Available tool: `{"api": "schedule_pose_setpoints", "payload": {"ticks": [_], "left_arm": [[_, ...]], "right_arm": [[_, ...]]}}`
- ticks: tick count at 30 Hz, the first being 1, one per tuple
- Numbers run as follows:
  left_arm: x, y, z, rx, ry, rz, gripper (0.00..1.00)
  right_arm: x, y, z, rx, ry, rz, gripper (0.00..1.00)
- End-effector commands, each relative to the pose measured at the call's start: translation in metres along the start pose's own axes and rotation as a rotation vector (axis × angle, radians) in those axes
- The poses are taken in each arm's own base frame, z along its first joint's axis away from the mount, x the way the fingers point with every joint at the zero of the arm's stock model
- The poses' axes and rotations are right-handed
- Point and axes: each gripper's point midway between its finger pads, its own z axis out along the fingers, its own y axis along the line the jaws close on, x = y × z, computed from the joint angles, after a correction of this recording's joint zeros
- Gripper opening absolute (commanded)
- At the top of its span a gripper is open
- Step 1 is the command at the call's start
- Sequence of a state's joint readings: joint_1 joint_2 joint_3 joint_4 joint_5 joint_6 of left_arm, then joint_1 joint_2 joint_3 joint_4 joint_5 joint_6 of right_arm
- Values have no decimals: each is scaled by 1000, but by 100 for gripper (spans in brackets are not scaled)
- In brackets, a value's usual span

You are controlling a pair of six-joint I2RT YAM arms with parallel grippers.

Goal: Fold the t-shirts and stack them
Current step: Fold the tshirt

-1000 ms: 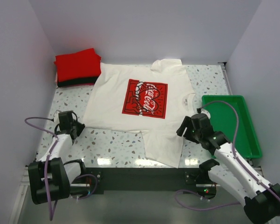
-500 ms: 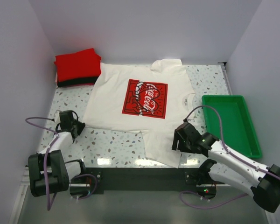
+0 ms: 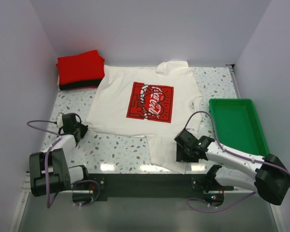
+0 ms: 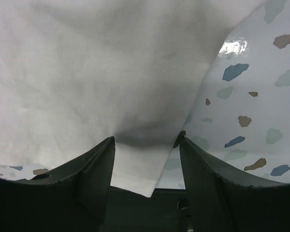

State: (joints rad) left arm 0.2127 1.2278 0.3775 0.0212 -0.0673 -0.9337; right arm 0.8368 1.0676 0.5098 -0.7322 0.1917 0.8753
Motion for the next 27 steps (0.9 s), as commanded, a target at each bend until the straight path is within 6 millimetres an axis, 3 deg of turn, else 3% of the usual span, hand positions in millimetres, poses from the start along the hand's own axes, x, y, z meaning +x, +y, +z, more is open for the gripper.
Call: {"api": "schedule_pose_setpoints", "payload": {"ticks": [1, 3, 4, 8, 11, 22, 27], "left_arm": [[-3, -9, 3, 45, -19, -7, 2], [-3, -10, 3, 46, -15, -5, 0], [-3, -10, 3, 47, -17, -7, 0], [-8, -10, -4, 40, -37, -3, 0], [-16, -10, -12, 36, -71, -7, 0], [-21, 13, -40, -32, -132, 6, 0], [-26, 21, -56, -57, -175, 2, 0]], "right_arm": [[-2, 12, 3, -45, -8, 40, 58], [-2, 13, 2, -49, -11, 37, 47], [-3, 14, 0, -61, -15, 38, 34], [-11, 14, -21, -92, -50, 44, 12], [-13, 10, -40, -114, -74, 39, 3], [-3, 0, -82, -205, -81, 43, 0], [-3, 1, -117, -276, -87, 18, 0]]}}
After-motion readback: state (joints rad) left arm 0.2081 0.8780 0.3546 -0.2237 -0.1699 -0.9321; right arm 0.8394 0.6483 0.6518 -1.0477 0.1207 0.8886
